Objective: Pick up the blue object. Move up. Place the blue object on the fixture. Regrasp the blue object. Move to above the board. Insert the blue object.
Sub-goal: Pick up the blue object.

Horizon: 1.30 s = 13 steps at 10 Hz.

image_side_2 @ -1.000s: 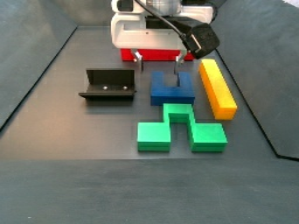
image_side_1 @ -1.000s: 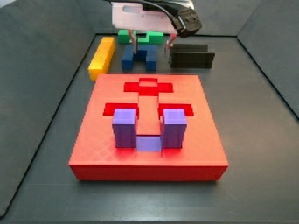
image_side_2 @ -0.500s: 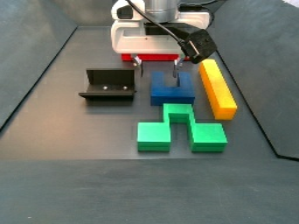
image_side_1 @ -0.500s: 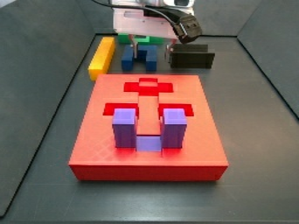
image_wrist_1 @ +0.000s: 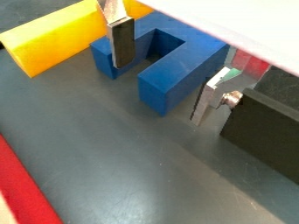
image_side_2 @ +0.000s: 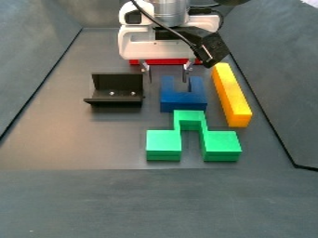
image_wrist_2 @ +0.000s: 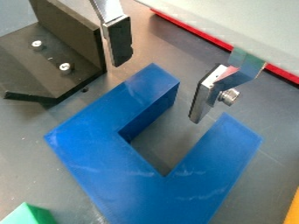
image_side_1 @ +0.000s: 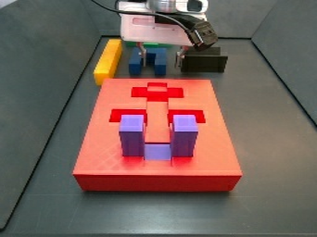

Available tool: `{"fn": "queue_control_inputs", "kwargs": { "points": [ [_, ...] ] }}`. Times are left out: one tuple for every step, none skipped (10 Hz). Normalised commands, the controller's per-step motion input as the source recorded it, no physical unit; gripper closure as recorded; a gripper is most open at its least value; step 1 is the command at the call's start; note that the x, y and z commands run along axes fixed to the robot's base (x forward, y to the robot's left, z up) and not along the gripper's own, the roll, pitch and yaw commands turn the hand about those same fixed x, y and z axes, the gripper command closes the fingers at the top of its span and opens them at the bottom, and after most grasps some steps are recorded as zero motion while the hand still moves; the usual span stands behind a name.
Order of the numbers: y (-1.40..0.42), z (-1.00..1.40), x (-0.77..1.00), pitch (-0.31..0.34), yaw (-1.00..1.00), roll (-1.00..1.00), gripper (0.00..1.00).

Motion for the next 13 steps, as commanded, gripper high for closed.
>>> {"fn": "queue_control_inputs", "kwargs": {
  "points": [
    [0.14,-0.01,0.02,0.0,0.0,0.0,0.0],
    [0.01,-0.03,0.0,0.0,0.0,0.0,0.0],
    [0.0,-0.12,0.0,0.0,0.0,0.0,0.0],
    [0.0,-0.1,0.0,0.0,0.0,0.0,0.0],
    [0.0,-0.07,-0.06,0.0,-0.03,0.01,0.0],
    [0.0,-0.15,-0.22,0.0,-0.09,0.0,0.0],
    [0.0,-0.1,-0.37,0.0,-0.17,0.0,0.0],
    [0.0,-0.01,-0.31,0.0,-0.17,0.0,0.0],
    [0.0,0.0,-0.18,0.0,-0.11,0.0,0.0],
    [0.0,0.0,-0.04,0.0,-0.05,0.0,0.0],
    [0.0,0.0,0.0,0.0,-0.03,-0.01,0.0],
    [-0.03,0.0,0.0,0.0,-0.15,0.0,0.0],
    [-0.06,0.0,0.08,0.0,-0.24,0.01,0.0]
  ]
}}
